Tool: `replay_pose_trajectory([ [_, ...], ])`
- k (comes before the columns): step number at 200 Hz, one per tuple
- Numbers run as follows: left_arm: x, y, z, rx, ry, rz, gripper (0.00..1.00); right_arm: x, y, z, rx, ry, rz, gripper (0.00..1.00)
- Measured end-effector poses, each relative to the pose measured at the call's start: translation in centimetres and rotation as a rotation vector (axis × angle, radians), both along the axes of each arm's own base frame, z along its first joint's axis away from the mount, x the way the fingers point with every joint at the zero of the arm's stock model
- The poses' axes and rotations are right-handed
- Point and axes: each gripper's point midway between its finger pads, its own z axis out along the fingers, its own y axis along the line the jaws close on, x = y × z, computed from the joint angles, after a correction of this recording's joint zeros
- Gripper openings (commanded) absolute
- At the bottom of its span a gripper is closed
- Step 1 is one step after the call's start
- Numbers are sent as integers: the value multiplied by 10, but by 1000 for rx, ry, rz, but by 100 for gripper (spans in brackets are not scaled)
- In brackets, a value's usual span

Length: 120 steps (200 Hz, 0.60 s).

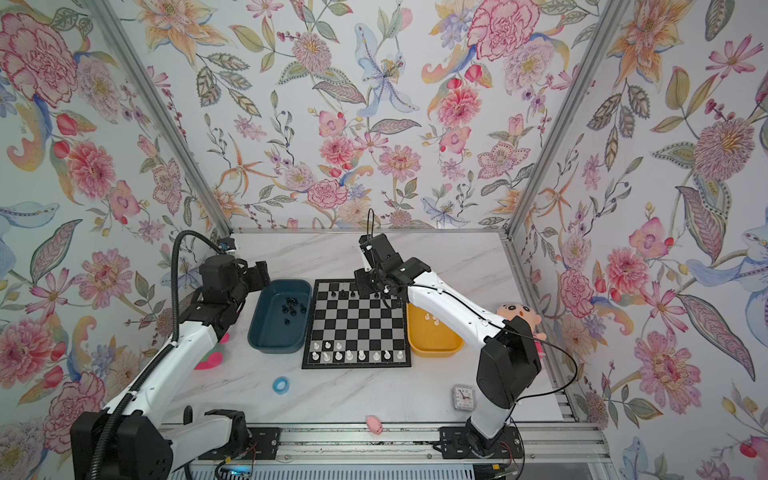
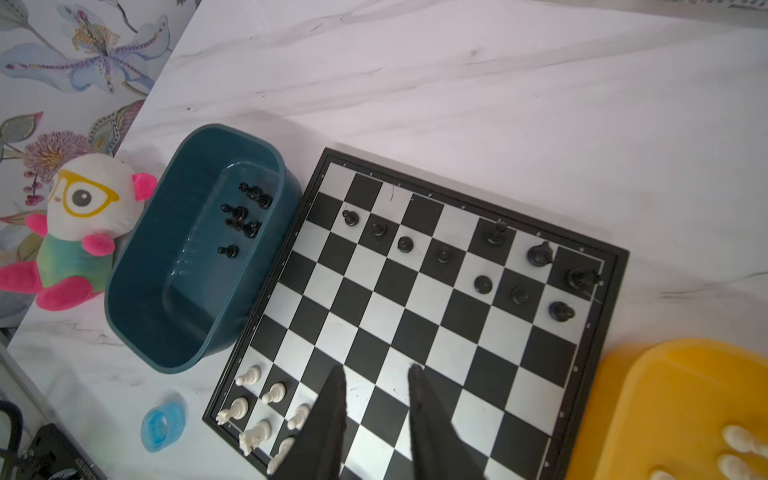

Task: Set up the chess pieces on the board
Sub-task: 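Raise the right gripper back toward the yellow tray while the left gripper rises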

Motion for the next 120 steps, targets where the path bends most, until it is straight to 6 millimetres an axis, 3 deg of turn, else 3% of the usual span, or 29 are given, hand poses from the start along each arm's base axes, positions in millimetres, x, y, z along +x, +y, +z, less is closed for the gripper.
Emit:
replay_pose_trajectory([
  [22,4,-5,-3,5,85,-10,69,20,-17,10,38,-38,-33,29],
  [42,0,-14,-22,4,192,-38,63,33,-29,19,67,-72,-50,29],
  [80,-31,-31,-74,-12,416,-92,58,43,-45,14,96,-78,-63,29],
  [120,-56,-44,-107,-51,521,-115,52,43,-48,6,119,-51,-43,28],
])
